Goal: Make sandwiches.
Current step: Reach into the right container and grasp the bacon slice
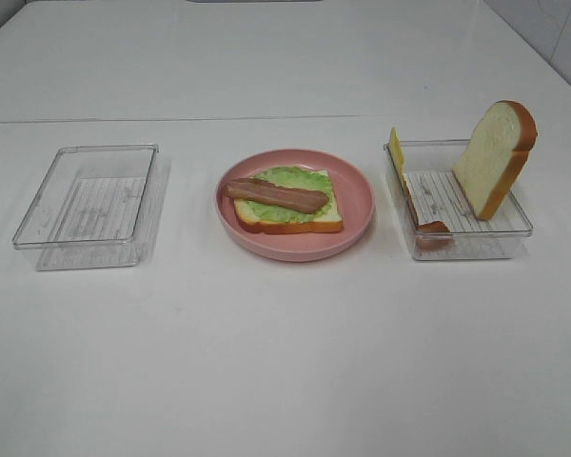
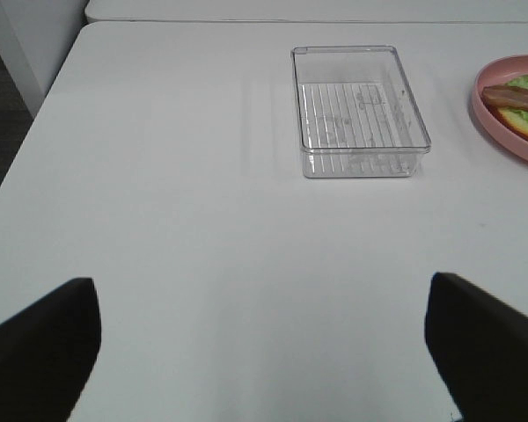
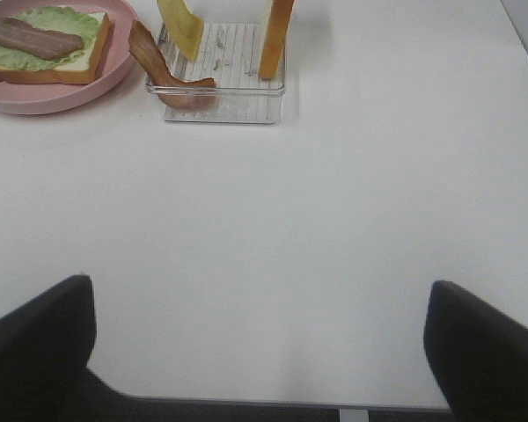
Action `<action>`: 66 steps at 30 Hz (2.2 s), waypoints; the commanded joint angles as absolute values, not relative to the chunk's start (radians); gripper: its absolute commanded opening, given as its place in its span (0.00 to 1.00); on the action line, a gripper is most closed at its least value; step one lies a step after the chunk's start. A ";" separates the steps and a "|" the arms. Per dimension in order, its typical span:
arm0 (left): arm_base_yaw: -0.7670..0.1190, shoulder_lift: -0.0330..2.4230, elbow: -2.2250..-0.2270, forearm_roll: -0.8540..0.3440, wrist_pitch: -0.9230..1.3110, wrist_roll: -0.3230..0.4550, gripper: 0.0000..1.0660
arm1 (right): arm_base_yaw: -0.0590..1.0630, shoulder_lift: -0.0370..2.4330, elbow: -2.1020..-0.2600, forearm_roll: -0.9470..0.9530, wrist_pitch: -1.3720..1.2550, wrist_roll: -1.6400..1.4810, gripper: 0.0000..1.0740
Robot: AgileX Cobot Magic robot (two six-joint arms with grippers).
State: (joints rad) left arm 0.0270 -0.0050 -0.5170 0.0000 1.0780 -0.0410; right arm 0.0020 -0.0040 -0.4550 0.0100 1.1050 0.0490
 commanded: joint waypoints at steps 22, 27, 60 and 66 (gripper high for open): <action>0.029 -0.018 -0.516 -0.009 1.074 -0.041 0.86 | 0.000 0.718 -0.635 0.000 0.649 -0.060 0.92; 0.029 -0.018 -0.516 -0.009 1.074 -0.041 0.86 | 0.001 0.828 -0.662 0.016 0.627 -0.086 0.92; 0.029 -0.018 -0.516 -0.009 1.074 -0.041 0.85 | 0.453 1.758 -1.390 -0.156 1.030 0.229 0.92; 0.029 -0.018 -0.516 -0.009 1.074 -0.041 0.85 | 0.450 1.896 -1.539 -0.144 1.108 0.198 0.92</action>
State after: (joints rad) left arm 0.0270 -0.0050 -0.5170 0.0000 1.0780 -0.0410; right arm 0.4540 1.8370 -1.4820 -0.1490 1.0620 0.2210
